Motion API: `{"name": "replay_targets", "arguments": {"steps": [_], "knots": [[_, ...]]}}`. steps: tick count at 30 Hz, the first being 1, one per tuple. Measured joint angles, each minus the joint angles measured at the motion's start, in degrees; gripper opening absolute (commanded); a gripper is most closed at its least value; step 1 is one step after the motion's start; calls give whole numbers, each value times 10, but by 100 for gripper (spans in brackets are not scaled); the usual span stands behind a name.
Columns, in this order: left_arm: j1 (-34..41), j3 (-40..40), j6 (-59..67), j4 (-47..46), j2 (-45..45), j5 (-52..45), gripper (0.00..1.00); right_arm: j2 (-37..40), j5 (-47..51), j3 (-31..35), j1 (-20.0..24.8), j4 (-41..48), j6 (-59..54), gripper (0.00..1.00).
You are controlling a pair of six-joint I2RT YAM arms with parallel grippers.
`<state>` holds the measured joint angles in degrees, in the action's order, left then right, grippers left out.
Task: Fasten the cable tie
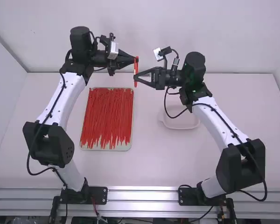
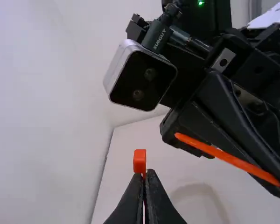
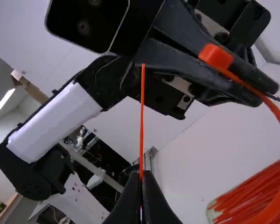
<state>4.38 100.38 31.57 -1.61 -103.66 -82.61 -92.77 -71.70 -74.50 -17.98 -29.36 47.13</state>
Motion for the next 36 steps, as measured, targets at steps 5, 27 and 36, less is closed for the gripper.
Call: {"name": "replay_targets", "arguments": {"steps": [5, 27, 36], "knots": [[0, 0, 0, 22, 0, -3, 2, 0, 0, 0, 2, 0, -4, 0], [0, -9, -26, 85, 0, -8, 2, 0, 33, 0, 2, 1, 1, 0], [-2, -14, -20, 98, 0, -10, 2, 0, 40, 0, 2, 2, 5, 0]]}}
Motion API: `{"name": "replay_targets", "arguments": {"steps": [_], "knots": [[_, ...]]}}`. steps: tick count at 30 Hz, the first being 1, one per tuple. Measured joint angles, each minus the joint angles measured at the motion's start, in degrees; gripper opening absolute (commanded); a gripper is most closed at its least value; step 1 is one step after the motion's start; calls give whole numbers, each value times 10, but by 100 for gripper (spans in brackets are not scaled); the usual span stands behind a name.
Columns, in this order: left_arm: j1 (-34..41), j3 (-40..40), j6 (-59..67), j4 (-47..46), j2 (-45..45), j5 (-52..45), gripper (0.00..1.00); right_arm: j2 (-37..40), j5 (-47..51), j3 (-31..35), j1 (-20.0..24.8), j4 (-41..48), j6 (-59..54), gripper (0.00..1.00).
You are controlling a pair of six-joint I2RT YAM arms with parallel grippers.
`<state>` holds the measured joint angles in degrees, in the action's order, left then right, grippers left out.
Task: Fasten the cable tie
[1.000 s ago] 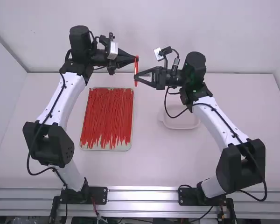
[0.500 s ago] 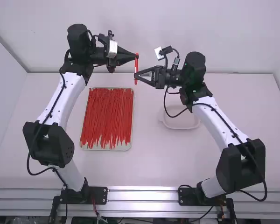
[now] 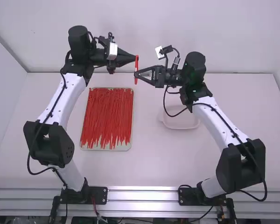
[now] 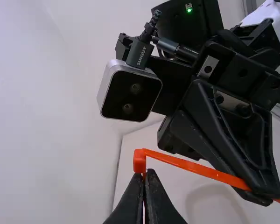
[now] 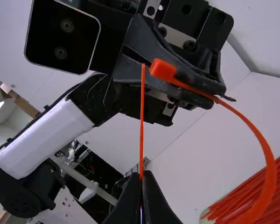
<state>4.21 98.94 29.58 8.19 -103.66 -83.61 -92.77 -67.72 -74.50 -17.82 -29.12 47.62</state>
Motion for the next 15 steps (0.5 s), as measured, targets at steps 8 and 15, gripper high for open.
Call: {"name": "replay_targets", "arguments": {"steps": [8, 15], "knots": [[-9, 0, -10, 21, 0, -10, 2, 0, 2, 0, 0, 1, 3, 0], [-9, 0, -26, 50, 0, -30, 2, 0, 2, 0, 0, 2, 4, 0]]}}
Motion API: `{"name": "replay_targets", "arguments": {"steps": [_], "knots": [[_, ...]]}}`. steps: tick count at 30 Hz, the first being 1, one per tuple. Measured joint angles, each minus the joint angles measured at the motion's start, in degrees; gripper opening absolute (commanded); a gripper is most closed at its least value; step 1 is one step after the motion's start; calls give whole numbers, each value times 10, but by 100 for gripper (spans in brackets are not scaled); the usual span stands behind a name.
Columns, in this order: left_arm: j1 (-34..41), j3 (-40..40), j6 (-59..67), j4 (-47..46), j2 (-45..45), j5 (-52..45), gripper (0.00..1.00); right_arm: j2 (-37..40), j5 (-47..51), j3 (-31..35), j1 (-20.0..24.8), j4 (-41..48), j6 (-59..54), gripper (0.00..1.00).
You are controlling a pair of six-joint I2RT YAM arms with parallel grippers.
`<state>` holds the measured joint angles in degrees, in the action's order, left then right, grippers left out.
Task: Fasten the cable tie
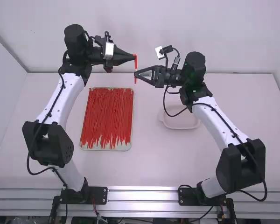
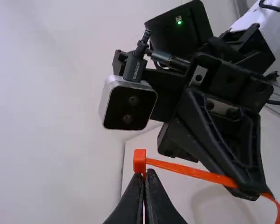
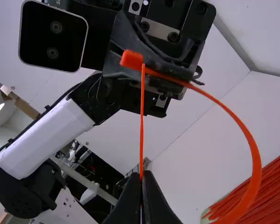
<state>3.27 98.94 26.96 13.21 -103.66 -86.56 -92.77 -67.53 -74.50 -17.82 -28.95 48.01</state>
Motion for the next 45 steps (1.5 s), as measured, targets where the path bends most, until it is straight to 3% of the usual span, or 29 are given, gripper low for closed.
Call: {"name": "replay_targets", "arguments": {"steps": [16, 45], "knots": [[5, 0, -26, 6, 0, 33, 2, 0, 1, 0, 0, -1, 0, 0], [10, 0, -22, 5, 0, 7, 2, 0, 0, 0, 0, -1, 15, 0]]}}
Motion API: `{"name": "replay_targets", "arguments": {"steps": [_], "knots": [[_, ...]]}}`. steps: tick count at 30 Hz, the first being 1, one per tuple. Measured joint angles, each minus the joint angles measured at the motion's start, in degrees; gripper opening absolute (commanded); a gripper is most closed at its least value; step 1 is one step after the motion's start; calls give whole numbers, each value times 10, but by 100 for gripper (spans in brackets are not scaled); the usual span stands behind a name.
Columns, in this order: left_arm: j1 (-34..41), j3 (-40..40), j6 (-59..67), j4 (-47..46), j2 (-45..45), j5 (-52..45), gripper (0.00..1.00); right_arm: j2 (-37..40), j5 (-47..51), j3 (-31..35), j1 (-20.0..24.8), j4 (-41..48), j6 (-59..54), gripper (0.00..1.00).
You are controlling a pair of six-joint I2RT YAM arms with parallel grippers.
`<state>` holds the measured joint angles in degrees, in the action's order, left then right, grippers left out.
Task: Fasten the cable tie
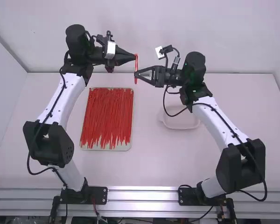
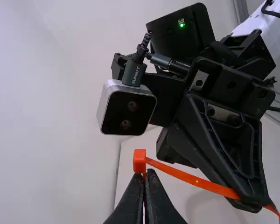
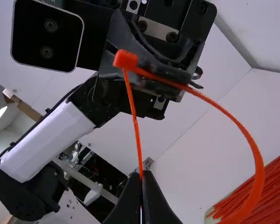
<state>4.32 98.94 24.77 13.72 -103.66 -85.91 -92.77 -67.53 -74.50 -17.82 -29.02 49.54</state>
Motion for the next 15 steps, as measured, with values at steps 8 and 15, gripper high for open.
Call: {"name": "replay_targets", "arguments": {"steps": [8, 15], "knots": [[0, 0, 1, -2, 0, 0, 2, 0, 2, 0, 0, -5, 10, 0], [0, 0, 1, -2, 0, 0, 2, 0, 1, 0, 0, -13, 45, 0]]}}
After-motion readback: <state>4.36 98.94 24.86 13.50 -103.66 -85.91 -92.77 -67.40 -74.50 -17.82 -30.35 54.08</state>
